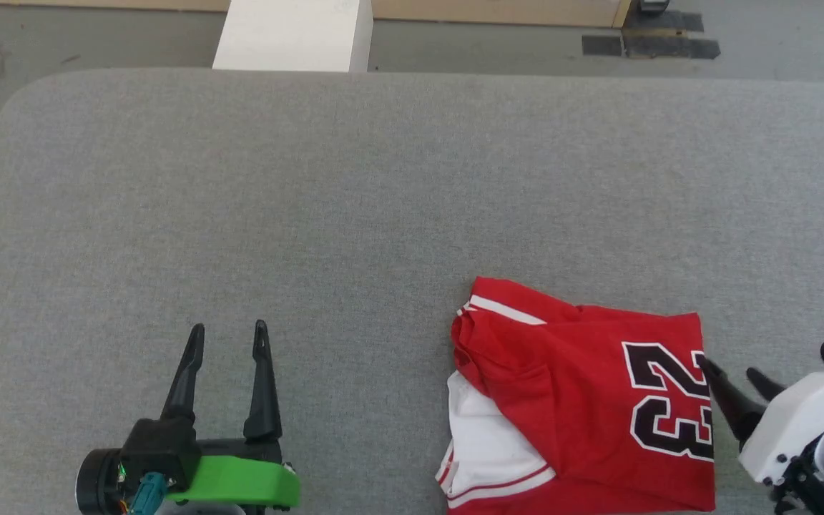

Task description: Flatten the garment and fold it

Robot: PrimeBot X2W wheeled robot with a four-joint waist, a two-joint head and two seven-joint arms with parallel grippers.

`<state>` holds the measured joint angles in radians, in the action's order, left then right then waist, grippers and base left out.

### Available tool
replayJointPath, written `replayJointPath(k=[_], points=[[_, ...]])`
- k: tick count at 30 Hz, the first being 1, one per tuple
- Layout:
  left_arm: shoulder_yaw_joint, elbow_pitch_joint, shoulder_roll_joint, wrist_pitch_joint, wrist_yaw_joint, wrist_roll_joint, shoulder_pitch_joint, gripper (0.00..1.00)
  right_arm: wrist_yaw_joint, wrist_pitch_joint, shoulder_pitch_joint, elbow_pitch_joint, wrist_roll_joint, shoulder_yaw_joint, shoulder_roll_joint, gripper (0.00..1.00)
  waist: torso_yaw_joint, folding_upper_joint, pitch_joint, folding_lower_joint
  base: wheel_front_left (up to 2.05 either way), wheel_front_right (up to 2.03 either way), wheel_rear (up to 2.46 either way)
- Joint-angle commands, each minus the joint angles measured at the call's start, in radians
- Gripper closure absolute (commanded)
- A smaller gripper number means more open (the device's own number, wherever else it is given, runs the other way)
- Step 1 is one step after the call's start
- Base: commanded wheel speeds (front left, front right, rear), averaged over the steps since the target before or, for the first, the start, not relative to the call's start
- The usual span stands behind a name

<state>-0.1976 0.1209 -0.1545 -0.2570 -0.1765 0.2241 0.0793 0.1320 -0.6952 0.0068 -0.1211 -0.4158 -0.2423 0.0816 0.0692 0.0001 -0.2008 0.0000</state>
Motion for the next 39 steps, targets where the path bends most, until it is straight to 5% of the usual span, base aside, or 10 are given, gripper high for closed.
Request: replayJointPath(k=[1,8,10,11,25,39], points=[[0.003,0.004,0.0,-0.005,0.005,-0.008,-0.016,0.0,-0.001,0.002,0.002,0.017,-0.001,-0.004,-0.01,0.0,0.006,-0.0001,-0.017,0.0,0.0,0.0,0.0],[-0.006,0.002,-0.006,-0.005,0.012,-0.017,-0.046,0.0,-0.001,-0.021,-0.021,0.124,-0.018,0.022,-0.027,0.0,0.03,-0.0001,-0.045,0.0,0.0,0.0,0.0],[-0.007,0.0,-0.008,-0.005,0.012,-0.018,-0.052,0.0,-0.001,-0.05,-0.022,0.137,-0.035,0.042,-0.028,0.59,0.033,-0.0001,-0.046,0.0,0.0,0.0,0.0],[-0.008,-0.001,-0.008,-0.005,0.012,-0.018,-0.054,0.0,-0.001,-0.058,-0.023,0.139,-0.04,0.046,-0.029,0.99,0.034,-0.0001,-0.046,0.0,0.0,0.0,0.0],[-0.005,-0.007,-0.021,-0.002,0.007,-0.015,-0.064,0.0,-0.001,-0.002,-0.131,0.128,0.029,0.082,0.008,1.0,-0.054,-0.0001,0.016,0.0,0.0,0.0,0.0],[-0.015,0.038,-0.057,0.044,0.008,-0.034,-0.105,0.0,-0.001,-0.002,-0.436,0.267,0.063,0.104,0.318,1.0,-0.223,-0.0001,-0.053,0.0,0.0,0.0,0.0]])
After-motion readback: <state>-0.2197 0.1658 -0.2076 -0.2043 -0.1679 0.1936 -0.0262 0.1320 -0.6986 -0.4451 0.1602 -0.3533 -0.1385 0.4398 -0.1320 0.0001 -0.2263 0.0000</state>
